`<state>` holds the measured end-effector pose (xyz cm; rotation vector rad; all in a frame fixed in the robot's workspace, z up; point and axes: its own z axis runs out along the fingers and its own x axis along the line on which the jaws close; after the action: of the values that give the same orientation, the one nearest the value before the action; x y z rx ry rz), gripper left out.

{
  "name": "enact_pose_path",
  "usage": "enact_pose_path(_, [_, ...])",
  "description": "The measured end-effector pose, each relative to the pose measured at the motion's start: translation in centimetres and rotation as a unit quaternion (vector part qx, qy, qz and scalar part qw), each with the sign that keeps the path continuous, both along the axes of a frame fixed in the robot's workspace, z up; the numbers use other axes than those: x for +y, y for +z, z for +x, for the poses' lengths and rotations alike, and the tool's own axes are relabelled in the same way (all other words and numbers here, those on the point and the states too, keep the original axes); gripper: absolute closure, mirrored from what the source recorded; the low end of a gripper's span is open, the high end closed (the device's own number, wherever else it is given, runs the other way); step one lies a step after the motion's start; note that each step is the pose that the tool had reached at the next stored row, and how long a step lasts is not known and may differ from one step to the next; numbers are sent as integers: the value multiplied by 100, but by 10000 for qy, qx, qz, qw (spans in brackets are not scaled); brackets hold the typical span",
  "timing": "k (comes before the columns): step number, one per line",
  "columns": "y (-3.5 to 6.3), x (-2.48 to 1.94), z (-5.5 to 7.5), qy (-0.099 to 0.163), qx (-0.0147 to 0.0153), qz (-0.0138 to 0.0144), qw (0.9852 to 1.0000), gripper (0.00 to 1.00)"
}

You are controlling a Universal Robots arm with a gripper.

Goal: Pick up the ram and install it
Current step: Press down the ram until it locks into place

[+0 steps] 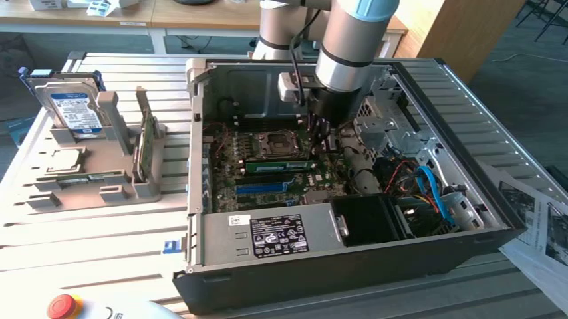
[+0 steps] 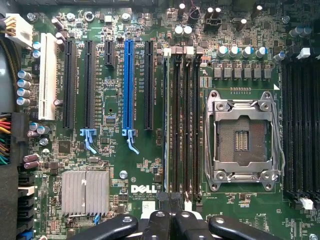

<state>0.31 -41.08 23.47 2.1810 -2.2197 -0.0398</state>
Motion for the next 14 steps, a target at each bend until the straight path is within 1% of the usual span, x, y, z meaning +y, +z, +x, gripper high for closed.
enact_pose_path(4, [1, 0, -15, 1, 1, -1, 10000, 90])
enact_pose_path(14, [-3, 19, -154, 0, 0, -1, 10000, 90])
